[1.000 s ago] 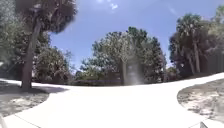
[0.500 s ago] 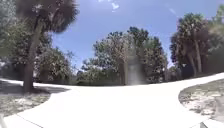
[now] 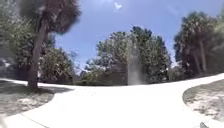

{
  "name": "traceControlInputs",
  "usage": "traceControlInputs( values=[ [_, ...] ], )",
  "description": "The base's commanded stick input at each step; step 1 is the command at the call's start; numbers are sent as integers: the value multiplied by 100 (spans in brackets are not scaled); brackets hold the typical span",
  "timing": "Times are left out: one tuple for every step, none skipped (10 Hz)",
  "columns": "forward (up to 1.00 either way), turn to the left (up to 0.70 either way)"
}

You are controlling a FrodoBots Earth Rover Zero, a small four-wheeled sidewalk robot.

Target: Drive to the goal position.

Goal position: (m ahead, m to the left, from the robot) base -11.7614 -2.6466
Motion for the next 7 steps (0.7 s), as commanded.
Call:
traceControlInputs(
  values=[
    [0,45],
    [0,45],
    [0,45],
    [0,45],
    [0,45],
    [0,45],
    [0,45]
  ],
)
